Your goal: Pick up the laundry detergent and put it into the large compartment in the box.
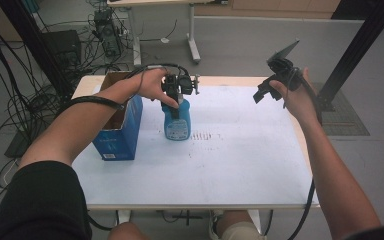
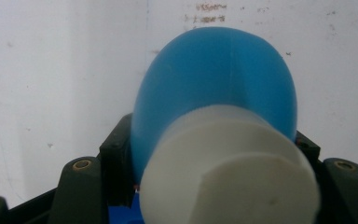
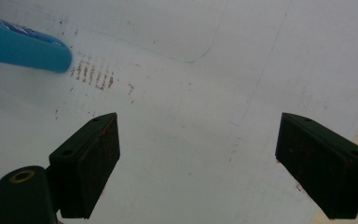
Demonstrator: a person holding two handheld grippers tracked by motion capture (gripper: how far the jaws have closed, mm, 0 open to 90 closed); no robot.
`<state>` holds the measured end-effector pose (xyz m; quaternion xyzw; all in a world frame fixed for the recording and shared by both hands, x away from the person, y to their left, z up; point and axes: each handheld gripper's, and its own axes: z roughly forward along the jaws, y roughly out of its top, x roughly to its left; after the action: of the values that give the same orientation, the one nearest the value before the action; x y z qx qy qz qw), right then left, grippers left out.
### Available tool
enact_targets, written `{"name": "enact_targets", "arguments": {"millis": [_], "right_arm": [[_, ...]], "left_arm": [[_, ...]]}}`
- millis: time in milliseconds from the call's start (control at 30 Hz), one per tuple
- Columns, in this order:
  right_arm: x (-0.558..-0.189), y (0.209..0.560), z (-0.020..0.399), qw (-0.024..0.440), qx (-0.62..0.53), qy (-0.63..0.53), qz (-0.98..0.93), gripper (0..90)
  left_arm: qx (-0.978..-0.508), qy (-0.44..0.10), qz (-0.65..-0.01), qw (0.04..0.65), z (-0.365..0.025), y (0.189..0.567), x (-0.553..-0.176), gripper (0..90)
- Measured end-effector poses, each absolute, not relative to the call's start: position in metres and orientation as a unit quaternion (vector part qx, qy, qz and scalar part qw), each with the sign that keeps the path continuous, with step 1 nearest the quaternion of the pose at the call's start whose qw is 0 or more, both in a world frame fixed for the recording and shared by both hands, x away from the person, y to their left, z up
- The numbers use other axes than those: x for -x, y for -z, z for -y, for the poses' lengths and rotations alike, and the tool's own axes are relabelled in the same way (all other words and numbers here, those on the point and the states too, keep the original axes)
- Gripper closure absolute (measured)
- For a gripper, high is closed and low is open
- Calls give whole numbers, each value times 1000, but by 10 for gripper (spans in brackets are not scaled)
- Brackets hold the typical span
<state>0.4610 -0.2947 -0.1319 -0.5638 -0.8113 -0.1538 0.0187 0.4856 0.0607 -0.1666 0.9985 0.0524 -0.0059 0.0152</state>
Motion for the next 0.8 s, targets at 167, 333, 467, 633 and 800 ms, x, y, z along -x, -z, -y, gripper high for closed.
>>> {"name": "enact_targets", "arguments": {"millis": [167,333,467,633,800], "right_arm": [[-460,133,295,17,564,154,811,138],[-461,135,295,20,565,154,810,138],[-461,136,295,18,565,154,811,138],[-461,136,294,18,565,153,810,138],[-461,136,293,19,564,153,811,138]], "left_arm": [[-998,6,-55,16,-62,167,-486,373],[-998,7,-56,17,-62,167,-486,373],[-998,7,-58,17,-62,167,-486,373],[-998,8,-62,17,-62,167,-486,373],[-998,8,-65,17,-62,166,-485,374]]}}
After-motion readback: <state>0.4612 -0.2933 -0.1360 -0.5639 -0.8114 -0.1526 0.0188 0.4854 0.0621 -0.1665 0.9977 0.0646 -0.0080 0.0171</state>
